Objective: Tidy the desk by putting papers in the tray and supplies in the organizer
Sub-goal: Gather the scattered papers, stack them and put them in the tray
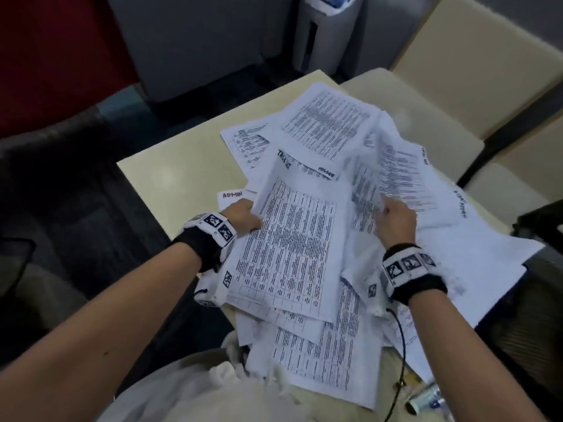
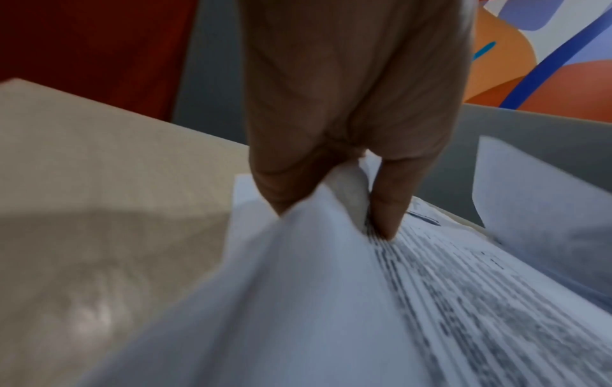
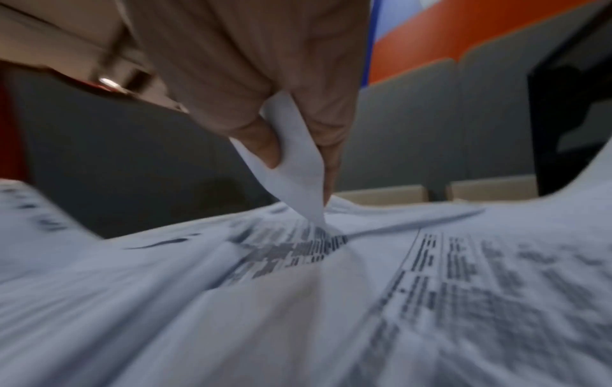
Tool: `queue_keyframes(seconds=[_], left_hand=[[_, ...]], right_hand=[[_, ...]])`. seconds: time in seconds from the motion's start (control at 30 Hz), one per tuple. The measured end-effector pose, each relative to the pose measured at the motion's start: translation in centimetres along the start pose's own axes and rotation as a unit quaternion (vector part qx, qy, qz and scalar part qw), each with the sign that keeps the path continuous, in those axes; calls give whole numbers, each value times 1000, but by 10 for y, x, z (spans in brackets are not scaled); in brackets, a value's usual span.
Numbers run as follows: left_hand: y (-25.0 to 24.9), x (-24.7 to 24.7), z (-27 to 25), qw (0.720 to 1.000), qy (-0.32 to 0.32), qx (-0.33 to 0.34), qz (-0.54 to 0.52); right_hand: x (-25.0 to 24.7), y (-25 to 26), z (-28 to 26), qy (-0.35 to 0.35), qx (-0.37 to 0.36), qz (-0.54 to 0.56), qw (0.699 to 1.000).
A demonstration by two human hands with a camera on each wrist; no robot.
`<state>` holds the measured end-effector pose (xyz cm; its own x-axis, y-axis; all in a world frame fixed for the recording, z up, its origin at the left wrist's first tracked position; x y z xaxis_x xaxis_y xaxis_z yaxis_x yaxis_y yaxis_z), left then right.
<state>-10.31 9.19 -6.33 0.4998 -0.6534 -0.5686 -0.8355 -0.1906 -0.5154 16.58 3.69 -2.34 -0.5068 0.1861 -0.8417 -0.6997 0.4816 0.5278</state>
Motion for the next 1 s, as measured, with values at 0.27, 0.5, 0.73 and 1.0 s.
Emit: queue_keyframes(seconds=[0.27, 0.5, 0.73, 1.0], left_hand=[[-58, 37, -36, 921, 56, 114, -368], [-39, 50, -30, 1000, -22, -17, -8], [-21, 56, -40, 996, -77, -30, -39], [-42, 80, -57, 993, 49, -1, -104]], right_hand=[[35, -31, -137, 167, -116, 14, 979], [21, -96, -119, 138, 83, -159, 974], [-11, -118, -110, -49, 93, 10, 994], [22, -106, -109, 92, 142, -160, 973]])
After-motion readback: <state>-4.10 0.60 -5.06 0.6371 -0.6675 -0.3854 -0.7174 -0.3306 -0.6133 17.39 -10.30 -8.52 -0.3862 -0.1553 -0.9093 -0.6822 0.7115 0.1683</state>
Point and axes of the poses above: each hand's wrist, its own z-axis towards the middle knuckle, its own x-axis out of the palm, y = z × x, the point moved 3 cm from there along z, towards the middle knuckle, and after that the axes turned 2 degrees about z, right-handed, at the moved point
